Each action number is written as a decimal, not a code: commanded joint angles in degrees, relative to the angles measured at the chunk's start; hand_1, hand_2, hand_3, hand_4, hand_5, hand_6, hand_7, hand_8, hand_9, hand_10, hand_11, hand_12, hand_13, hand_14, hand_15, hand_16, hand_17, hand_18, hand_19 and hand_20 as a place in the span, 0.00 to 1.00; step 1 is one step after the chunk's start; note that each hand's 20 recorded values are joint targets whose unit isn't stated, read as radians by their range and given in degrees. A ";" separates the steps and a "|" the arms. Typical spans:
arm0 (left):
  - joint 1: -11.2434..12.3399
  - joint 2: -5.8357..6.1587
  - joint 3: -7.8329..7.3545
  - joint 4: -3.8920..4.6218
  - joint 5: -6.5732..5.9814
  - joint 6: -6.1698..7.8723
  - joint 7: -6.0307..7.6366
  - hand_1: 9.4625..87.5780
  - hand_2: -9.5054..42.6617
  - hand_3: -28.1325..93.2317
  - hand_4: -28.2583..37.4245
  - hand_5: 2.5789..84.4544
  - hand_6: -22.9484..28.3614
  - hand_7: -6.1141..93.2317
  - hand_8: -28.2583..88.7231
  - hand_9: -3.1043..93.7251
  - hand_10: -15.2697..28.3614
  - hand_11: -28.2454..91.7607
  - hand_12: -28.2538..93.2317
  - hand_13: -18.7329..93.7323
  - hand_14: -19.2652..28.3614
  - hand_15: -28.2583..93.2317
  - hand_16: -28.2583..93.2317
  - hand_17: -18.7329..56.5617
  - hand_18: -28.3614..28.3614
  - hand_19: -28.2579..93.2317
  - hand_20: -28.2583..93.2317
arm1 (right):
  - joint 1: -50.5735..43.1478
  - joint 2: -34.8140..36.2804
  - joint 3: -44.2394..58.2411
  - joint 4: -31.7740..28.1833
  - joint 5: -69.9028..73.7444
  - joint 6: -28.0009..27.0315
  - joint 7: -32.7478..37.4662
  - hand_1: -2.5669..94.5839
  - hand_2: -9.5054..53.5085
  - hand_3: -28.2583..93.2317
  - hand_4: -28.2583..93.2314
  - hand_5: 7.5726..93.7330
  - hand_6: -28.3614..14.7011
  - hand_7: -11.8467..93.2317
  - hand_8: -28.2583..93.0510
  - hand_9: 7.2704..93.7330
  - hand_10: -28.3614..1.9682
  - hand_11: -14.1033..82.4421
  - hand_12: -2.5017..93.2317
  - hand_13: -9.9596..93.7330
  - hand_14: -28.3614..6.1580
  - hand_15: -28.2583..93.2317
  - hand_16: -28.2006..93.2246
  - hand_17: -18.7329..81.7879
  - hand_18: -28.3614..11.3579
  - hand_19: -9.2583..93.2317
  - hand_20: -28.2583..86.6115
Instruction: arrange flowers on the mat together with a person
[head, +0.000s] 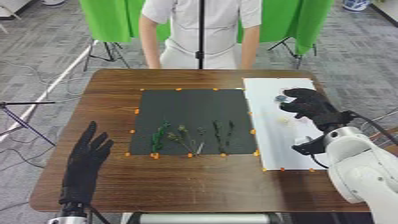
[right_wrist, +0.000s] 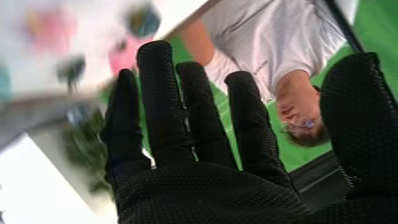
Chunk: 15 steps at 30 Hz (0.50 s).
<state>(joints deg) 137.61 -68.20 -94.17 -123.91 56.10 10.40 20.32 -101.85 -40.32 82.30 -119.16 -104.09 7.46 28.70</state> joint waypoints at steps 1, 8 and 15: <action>0.49 0.45 0.39 -0.17 -0.53 0.87 0.59 0.12 0.26 0.86 0.00 0.24 0.41 0.17 0.16 0.30 0.62 0.29 0.34 0.35 0.76 0.35 0.24 0.08 0.90 0.56 0.27 | 8.92 3.69 -10.12 4.43 -12.74 -3.82 6.09 0.31 0.12 0.82 0.05 0.41 0.70 0.30 0.13 0.46 0.43 0.44 0.23 0.53 0.38 0.77 0.34 0.30 0.08 0.70 0.57; 0.19 0.51 0.53 -0.12 -0.51 0.93 0.61 0.13 0.26 0.87 0.00 0.24 0.41 0.17 0.16 0.30 0.62 0.29 0.34 0.35 0.76 0.35 0.24 0.08 0.90 0.56 0.27 | 17.31 4.68 -21.36 9.26 -18.22 -8.97 10.10 0.34 0.11 0.82 0.05 0.44 0.72 0.32 0.12 0.50 0.46 0.49 0.22 0.57 0.41 0.78 0.34 0.32 0.08 0.71 0.58; -0.50 0.83 0.64 -0.18 -0.53 0.68 1.02 0.13 0.26 0.87 0.00 0.24 0.41 0.17 0.16 0.30 0.62 0.29 0.34 0.34 0.76 0.36 0.24 0.08 0.90 0.56 0.27 | 24.71 5.26 -31.08 14.31 -20.69 -10.12 14.37 0.35 0.10 0.82 0.05 0.45 0.73 0.33 0.12 0.50 0.47 0.50 0.22 0.57 0.42 0.78 0.34 0.32 0.09 0.71 0.57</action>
<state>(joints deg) 137.33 -67.72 -93.77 -123.93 55.84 10.76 20.98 -82.48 -35.46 56.42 -108.04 -122.03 -2.00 39.62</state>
